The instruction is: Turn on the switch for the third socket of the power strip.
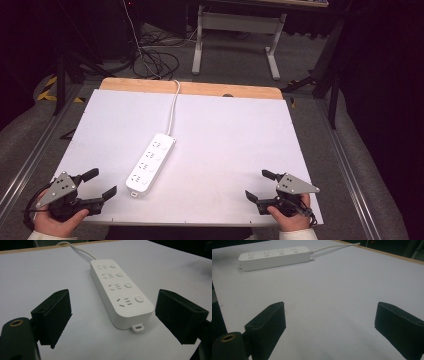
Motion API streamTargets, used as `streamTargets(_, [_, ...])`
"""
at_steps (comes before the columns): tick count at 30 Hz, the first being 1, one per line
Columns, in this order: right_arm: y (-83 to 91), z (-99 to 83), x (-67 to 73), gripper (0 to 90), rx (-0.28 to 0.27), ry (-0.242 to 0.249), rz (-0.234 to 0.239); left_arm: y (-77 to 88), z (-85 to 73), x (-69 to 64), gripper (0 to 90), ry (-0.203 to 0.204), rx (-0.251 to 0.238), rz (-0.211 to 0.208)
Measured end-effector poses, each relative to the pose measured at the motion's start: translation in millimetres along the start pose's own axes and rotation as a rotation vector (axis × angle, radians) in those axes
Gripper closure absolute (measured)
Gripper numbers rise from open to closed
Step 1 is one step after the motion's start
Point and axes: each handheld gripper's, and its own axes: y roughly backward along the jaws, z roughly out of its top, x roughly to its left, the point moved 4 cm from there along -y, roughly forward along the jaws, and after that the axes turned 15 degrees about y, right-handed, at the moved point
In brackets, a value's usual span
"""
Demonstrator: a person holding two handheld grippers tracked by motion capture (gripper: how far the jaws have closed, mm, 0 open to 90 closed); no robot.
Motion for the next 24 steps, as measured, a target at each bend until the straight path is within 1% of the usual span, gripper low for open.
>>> streamTargets(5, [0.0,0.0,0.2,11.9,0.001,0.003,0.002,1.2,0.7,-0.7,16.5,-0.010,0.014,0.008])
streamTargets(8, [0.0,-0.4,0.0,12.2,0.004,0.005,0.000,1.3,1.5,-0.4,16.6,-0.016,0.012,0.009])
streamTargets(9, [-0.1,-0.5,-0.1,12.2,0.005,0.009,0.001,1.1,1.6,-0.9,16.7,-0.009,0.008,0.011])
streamTargets(12, [0.0,-0.2,0.1,12.6,0.005,0.008,0.000,2.0,2.1,-0.5,17.0,-0.011,0.009,0.016])
streamTargets(16, [0.0,-0.2,0.1,12.9,0.005,0.009,-0.001,3.0,2.6,-0.5,19.7,-0.008,0.022,0.023])
streamTargets(18, [0.0,-0.4,0.1,12.9,0.008,0.008,0.000,3.0,2.9,-1.0,20.3,0.001,0.028,0.019])
streamTargets(22, [-0.7,-0.8,0.2,13.1,0.010,0.007,0.002,2.8,4.3,-1.8,22.1,-0.003,0.029,0.017])
streamTargets(24, [-0.5,-0.7,0.2,13.4,0.009,0.008,0.002,3.0,5.4,-3.0,23.0,0.003,0.032,0.012])
